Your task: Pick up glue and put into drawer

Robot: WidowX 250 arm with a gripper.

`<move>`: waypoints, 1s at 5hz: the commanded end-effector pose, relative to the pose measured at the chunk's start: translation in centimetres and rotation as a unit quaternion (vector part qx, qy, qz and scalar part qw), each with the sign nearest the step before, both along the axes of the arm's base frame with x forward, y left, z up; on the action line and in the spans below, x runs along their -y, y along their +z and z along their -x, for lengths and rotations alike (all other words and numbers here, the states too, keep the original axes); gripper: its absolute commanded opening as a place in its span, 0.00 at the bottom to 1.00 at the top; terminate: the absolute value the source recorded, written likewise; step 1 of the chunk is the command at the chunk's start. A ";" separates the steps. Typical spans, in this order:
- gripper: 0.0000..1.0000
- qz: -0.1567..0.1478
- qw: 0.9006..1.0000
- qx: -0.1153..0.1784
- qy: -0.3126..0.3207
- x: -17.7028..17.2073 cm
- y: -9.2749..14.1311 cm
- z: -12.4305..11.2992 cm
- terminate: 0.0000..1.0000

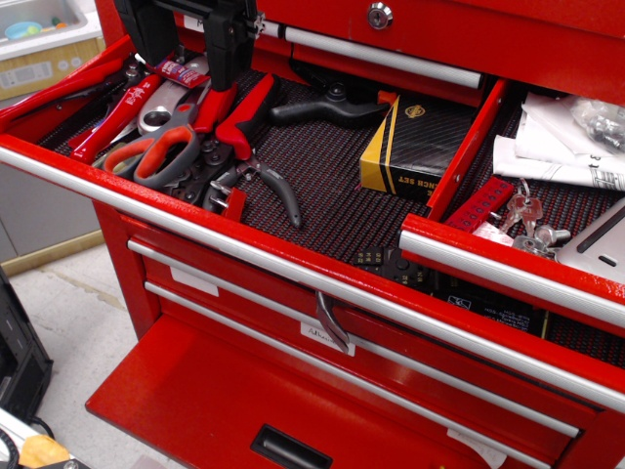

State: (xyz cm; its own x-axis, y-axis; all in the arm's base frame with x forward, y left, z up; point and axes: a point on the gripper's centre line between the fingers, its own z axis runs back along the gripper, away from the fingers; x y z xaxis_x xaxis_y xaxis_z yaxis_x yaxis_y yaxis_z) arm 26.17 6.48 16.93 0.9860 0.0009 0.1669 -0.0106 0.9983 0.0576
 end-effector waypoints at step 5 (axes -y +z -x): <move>1.00 -0.218 0.846 -0.136 -0.467 -12.4 -1.9 -1.4 0.00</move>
